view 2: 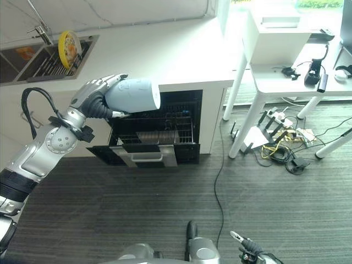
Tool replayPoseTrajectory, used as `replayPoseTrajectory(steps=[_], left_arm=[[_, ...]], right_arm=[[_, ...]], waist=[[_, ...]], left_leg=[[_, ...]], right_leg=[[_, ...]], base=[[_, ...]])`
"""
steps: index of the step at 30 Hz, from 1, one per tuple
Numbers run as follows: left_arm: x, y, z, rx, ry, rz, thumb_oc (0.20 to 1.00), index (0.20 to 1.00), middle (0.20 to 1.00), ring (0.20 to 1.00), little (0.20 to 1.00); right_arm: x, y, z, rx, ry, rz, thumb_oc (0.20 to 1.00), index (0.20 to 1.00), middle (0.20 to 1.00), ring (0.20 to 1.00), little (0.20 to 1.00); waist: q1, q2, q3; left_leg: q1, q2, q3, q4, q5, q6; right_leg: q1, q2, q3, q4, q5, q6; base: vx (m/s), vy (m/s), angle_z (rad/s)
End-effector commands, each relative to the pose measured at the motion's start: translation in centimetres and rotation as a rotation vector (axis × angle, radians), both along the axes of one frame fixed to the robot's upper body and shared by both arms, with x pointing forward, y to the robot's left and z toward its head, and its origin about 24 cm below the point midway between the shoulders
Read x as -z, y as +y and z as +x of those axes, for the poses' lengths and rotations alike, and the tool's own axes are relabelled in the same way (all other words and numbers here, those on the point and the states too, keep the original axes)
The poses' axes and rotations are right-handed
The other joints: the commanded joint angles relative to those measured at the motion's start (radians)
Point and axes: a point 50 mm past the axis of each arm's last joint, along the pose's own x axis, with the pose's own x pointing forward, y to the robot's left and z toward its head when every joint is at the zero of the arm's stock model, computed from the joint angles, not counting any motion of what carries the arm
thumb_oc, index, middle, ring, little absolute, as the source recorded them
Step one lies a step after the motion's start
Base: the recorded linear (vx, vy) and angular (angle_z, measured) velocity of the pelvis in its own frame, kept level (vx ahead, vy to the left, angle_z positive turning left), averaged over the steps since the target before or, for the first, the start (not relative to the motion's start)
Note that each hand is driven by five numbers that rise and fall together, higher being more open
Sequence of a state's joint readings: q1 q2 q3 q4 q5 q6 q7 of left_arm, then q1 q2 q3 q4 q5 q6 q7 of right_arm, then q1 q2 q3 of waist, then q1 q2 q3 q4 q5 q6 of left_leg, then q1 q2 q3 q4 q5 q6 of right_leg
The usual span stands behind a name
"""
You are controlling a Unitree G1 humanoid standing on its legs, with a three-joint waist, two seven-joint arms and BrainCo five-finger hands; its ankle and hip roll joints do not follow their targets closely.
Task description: Place the dishes in the dishwasher.
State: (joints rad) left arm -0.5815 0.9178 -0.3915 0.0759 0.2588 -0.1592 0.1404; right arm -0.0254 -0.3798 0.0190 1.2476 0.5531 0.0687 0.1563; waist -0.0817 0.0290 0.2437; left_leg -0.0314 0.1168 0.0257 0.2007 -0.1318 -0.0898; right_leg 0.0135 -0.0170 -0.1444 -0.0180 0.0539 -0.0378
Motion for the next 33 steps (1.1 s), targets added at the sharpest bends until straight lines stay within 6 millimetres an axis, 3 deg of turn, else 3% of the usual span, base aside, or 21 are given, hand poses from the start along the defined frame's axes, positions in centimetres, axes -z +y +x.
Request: replayPoseTrajectory(steps=[1, 3, 6, 9, 13, 15, 17, 18, 23, 26, 27, 29, 30, 31, 33], left_arm=[[-3.2, 0.9, -0.6, 0.001, -0.130, -0.074, 0.200, 0.200, 0.200, 0.200, 0.200], [-3.1, 0.0, -0.5, 0.040, -0.123, -0.067, 0.200, 0.200, 0.200, 0.200, 0.200], [-2.7, -0.9, -0.5, 0.054, -0.119, -0.057, 0.200, 0.200, 0.200, 0.200, 0.200], [-1.8, -1.4, -0.2, 0.051, -0.093, -0.041, 0.200, 0.200, 0.200, 0.200, 0.200], [-1.3, -1.2, 0.1, 0.036, -0.061, -0.009, 0.200, 0.200, 0.200, 0.200, 0.200], [-1.6, -1.5, 0.2, 0.043, -0.063, -0.013, 0.200, 0.200, 0.200, 0.200, 0.200], [-2.1, -1.2, 0.3, 0.028, -0.063, -0.024, 0.200, 0.200, 0.200, 0.200, 0.200], [-2.2, -1.2, 0.4, 0.028, -0.059, -0.027, 0.200, 0.200, 0.200, 0.200, 0.200], [-1.3, -1.4, 0.4, 0.033, -0.047, -0.046, 0.200, 0.200, 0.200, 0.200, 0.200], [-0.9, -1.1, 0.2, 0.006, -0.055, -0.067, 0.200, 0.200, 0.200, 0.200, 0.200], [-1.0, -0.8, 0.1, -0.001, -0.060, -0.086, 0.200, 0.200, 0.200, 0.200, 0.200], [-1.2, -0.5, 0.0, -0.001, -0.061, -0.106, 0.200, 0.200, 0.200, 0.200, 0.200], [-1.2, -0.4, -0.1, 0.004, -0.057, -0.113, 0.200, 0.200, 0.200, 0.200, 0.200], [-1.3, -0.3, -0.2, 0.008, -0.058, -0.132, 0.200, 0.200, 0.200, 0.200, 0.200], [-1.3, -0.5, -0.2, 0.019, -0.062, -0.164, 0.200, 0.200, 0.200, 0.200, 0.200]], right_arm=[[-0.9, -2.6, -0.8, 0.075, -0.028, -0.053, 1.000, 1.000, 1.000, 1.000, 1.000], [-0.9, -2.7, -1.3, 0.138, -0.043, -0.046, 1.000, 1.000, 1.000, 1.000, 1.000], [-0.4, -2.0, -2.0, 0.199, -0.035, -0.025, 1.000, 1.000, 1.000, 1.000, 1.000], [0.2, -0.6, -2.3, 0.195, -0.018, -0.008, 1.000, 1.000, 1.000, 1.000, 1.000], [0.5, 0.8, -1.2, 0.144, -0.036, 0.003, 1.000, 1.000, 1.000, 1.000, 1.000], [0.6, 0.9, -1.4, 0.148, -0.032, 0.004, 1.000, 1.000, 1.000, 1.000, 1.000], [0.6, 0.9, -1.5, 0.138, -0.025, 0.006, 1.000, 1.000, 1.000, 1.000, 1.000], [0.6, 0.9, -1.6, 0.138, -0.021, 0.009, 1.000, 1.000, 1.000, 1.000, 1.000], [0.8, 1.0, -2.3, 0.109, 0.004, 0.026, 1.000, 1.000, 1.000, 1.000, 1.000], [0.7, 1.0, -1.8, 0.045, 0.010, 0.009, 1.000, 1.000, 1.000, 1.000, 1.000], [0.5, 0.6, -1.6, 0.044, 0.003, -0.002, 1.000, 1.000, 1.000, 1.000, 1.000], [0.2, 0.0, -1.2, 0.080, -0.022, -0.015, 1.000, 1.000, 1.000, 1.000, 1.000], [0.0, -0.4, -1.0, 0.108, -0.039, -0.019, 1.000, 1.000, 1.000, 1.000, 1.000], [-0.4, -1.1, -0.6, 0.148, -0.075, -0.032, 1.000, 1.000, 1.000, 1.000, 1.000], [-0.8, -1.9, -0.2, 0.211, -0.125, -0.044, 1.000, 1.000, 1.000, 1.000, 1.000]], waist=[[-0.019, 0.018, -0.014], [-0.040, 0.031, -0.016], [-0.048, 0.039, -0.019], [-0.044, 0.045, -0.033], [-0.024, 0.038, -0.040], [-0.033, 0.026, -0.041], [-0.037, 0.004, -0.038], [-0.038, 0.002, -0.039], [-0.041, -0.001, -0.057], [-0.042, -0.012, -0.061], [-0.038, -0.024, -0.053], [-0.025, -0.029, -0.047], [-0.021, -0.024, -0.049], [-0.015, -0.004, -0.042], [-0.027, 0.005, -0.041]], left_leg=[[0.001, 0.029, 0.016, -0.095, 0.124, 0.008], [0.033, 0.050, 0.091, -0.137, 0.131, -0.003], [0.061, 0.009, 0.090, -0.156, 0.103, 0.016], [0.089, -0.041, 0.133, -0.198, 0.083, 0.059], [0.109, -0.067, 0.203, -0.230, 0.064, 0.099], [0.114, -0.078, 0.202, -0.230, 0.056, 0.102], [0.137, -0.086, 0.226, -0.239, 0.037, 0.103], [0.140, -0.083, 0.228, -0.239, 0.036, 0.104], [0.124, -0.049, 0.226, -0.168, 0.020, 0.096], [0.111, -0.027, 0.215, -0.050, -0.021, 0.084], [0.077, -0.013, 0.201, 0.080, -0.055, 0.081], [0.008, -0.002, 0.161, 0.180, -0.034, 0.074], [0.008, -0.001, 0.149, 0.130, -0.027, 0.074], [-0.005, 0.012, 0.128, 0.052, 0.037, 0.049], [0.022, 0.034, 0.157, -0.037, 0.069, 0.030]], right_leg=[[0.053, -0.069, 0.062, 0.148, -0.194, 0.121], [0.056, -0.114, 0.016, 0.159, -0.195, 0.146], [0.033, -0.162, 0.009, 0.183, -0.179, 0.178], [0.015, -0.205, -0.025, 0.192, -0.145, 0.215], [-0.029, -0.201, -0.076, 0.257, -0.130, 0.224], [-0.027, -0.186, -0.049, 0.195, -0.115, 0.232], [-0.047, -0.194, -0.051, 0.128, -0.044, 0.255], [-0.047, -0.190, -0.044, 0.124, -0.043, 0.257], [-0.017, -0.139, -0.011, 0.139, -0.115, 0.214], [0.007, -0.112, 0.002, 0.139, -0.142, 0.175], [0.022, -0.104, 0.009, 0.145, -0.155, 0.151], [0.035, -0.085, 0.021, 0.143, -0.160, 0.125], [0.038, -0.077, 0.024, 0.143, -0.164, 0.123], [0.049, -0.057, 0.029, 0.146, -0.183, 0.116], [0.067, -0.069, 0.001, 0.133, -0.187, 0.118]], base=[[0.12, 0.405, -0.22], [0.15, 0.530, -0.17], [0.16, 0.455, 0.40], [0.17, 0.387, 0.06], [0.09, 0.178, -0.30], [0.13, -0.042, -0.09], [0.17, -0.176, 0.09], [0.14, -0.252, -0.04], [0.10, -0.325, 0.03], [0.10, -0.353, -0.07], [0.07, -0.337, 0.00], [0.09, -0.243, 0.03], [0.14, 0.004, -0.08], [0.17, 0.081, -0.10], [0.14, 0.137, -0.07]])
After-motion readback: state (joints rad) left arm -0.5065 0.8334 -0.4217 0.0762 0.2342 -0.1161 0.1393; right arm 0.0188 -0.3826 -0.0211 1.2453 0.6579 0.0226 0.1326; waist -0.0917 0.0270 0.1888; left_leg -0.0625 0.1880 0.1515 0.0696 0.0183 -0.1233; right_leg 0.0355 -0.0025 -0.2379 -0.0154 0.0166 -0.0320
